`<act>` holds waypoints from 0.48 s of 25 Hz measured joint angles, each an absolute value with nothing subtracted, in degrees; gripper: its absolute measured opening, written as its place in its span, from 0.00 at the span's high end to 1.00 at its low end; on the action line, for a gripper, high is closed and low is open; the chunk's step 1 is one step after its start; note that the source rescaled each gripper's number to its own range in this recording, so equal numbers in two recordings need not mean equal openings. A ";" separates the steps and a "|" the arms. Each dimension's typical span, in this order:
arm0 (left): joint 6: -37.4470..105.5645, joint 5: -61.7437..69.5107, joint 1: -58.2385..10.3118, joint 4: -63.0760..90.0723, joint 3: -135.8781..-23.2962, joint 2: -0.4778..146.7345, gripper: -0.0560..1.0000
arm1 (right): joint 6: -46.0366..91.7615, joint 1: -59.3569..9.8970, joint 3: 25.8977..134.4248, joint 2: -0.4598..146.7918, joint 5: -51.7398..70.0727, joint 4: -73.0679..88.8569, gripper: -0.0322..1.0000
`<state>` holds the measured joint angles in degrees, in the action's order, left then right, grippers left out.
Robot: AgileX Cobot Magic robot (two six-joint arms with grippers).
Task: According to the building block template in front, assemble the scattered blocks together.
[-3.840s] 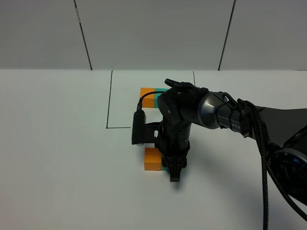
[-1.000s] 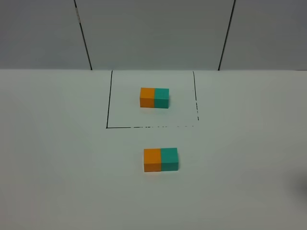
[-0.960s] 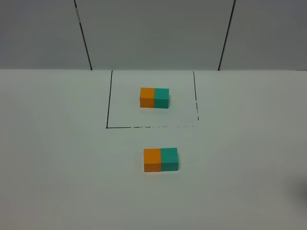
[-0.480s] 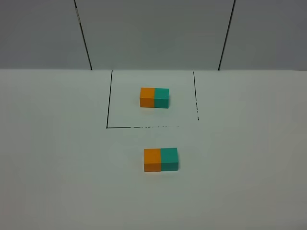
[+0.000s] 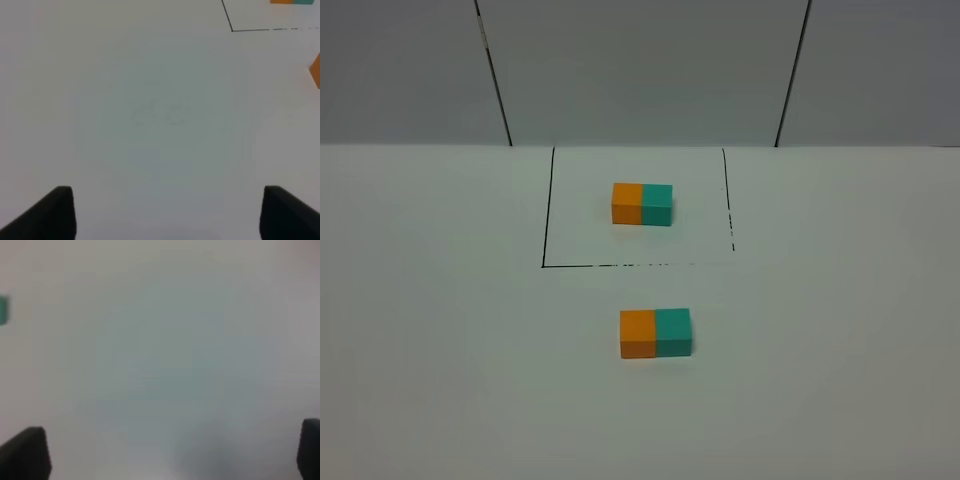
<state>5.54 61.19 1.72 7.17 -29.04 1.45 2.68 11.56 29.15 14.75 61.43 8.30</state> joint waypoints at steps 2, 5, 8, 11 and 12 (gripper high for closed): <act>5.54 61.14 1.72 7.17 -29.04 1.45 0.39 | 3.73 11.56 29.15 12.26 61.53 9.06 0.00; 5.54 61.19 1.72 7.17 -29.04 1.45 0.39 | 4.86 11.56 29.00 9.10 61.53 9.60 0.00; 5.54 61.19 1.72 7.17 -29.04 1.45 0.39 | 5.59 11.56 28.37 6.71 61.15 10.83 0.00; 5.54 61.19 1.72 7.17 -29.04 1.45 0.39 | 5.66 10.82 28.27 5.32 61.08 10.87 0.01; 5.54 61.19 1.72 7.17 -29.04 1.45 0.39 | 5.66 10.26 28.24 5.02 61.08 10.87 0.01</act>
<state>5.54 61.19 1.72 7.17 -29.04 1.45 5.66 10.26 28.24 5.02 61.08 10.87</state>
